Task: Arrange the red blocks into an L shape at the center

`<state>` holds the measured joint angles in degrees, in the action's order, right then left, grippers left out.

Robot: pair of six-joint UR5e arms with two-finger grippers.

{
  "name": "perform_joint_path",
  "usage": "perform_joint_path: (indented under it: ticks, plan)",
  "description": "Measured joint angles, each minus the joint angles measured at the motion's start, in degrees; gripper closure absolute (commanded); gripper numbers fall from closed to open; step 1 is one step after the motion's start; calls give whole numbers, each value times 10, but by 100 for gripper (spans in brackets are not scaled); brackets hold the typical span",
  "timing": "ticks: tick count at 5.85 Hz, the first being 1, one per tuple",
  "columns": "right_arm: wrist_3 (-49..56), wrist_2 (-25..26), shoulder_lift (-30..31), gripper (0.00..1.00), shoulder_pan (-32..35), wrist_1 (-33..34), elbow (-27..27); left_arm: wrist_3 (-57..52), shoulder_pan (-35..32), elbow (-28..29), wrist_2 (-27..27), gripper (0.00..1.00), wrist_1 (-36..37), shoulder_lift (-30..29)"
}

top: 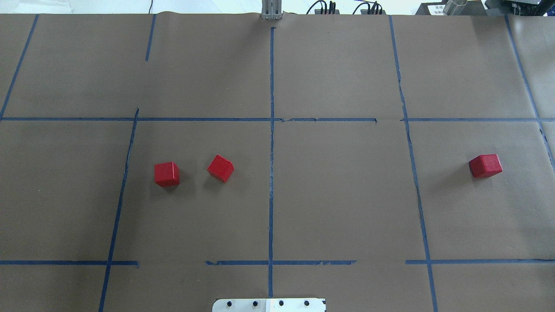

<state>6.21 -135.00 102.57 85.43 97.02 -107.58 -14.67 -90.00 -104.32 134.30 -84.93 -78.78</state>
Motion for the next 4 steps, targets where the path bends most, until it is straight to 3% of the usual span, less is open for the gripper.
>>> perform_joint_path:
  ticks: [2,4]
  plan:
    - [-15,-4,-17,0,-26,-8,1,-1,0,2,-1,0,1,0]
    - [-145,13,-65,2,-104,-84,5,-1,0,3,-1,0,0,0]
